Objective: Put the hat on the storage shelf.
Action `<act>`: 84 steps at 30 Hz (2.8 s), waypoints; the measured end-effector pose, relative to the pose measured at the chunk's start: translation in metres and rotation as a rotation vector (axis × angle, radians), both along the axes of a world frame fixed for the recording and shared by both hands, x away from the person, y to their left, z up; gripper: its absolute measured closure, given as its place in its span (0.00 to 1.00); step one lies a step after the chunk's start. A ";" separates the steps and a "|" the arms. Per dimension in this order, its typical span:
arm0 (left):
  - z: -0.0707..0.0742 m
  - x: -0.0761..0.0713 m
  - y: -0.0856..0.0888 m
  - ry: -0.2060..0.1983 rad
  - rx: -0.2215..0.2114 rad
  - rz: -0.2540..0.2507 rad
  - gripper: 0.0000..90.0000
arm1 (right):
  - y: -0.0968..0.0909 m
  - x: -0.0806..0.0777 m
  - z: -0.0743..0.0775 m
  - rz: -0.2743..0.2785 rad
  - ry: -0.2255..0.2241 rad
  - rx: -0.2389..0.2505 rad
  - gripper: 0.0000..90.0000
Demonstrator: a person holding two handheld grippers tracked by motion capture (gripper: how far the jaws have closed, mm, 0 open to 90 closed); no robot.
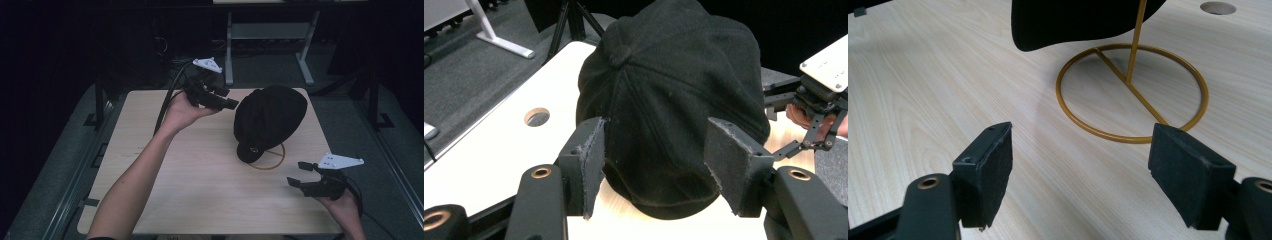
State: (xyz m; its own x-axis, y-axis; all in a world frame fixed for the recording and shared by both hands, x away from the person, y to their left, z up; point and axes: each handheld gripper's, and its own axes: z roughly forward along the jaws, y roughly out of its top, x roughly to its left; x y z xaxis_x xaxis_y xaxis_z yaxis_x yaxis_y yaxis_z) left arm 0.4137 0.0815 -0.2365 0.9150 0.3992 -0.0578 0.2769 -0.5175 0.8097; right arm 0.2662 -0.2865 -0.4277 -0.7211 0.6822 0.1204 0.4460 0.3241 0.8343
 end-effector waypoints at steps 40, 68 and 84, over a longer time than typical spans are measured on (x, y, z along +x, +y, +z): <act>-0.071 -0.037 0.075 0.076 -0.028 0.127 0.32 | 0.009 0.000 -0.004 0.006 0.015 -0.021 0.24; -0.127 -0.086 0.118 0.064 -0.015 0.168 0.28 | 0.028 -0.003 -0.003 0.028 0.007 -0.068 0.25; -0.152 -0.113 0.142 0.028 -0.003 0.190 0.27 | 0.029 -0.002 -0.004 0.022 0.013 -0.073 0.25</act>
State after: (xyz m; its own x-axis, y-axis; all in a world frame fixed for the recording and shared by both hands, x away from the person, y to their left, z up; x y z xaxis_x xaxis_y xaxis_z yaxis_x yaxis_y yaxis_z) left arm 0.3012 0.2239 -0.3889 0.8210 0.5647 -0.0836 0.3917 -0.4508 0.8021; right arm 0.2638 -0.2576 -0.4320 -0.7345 0.6738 0.0804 0.4491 0.3938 0.8020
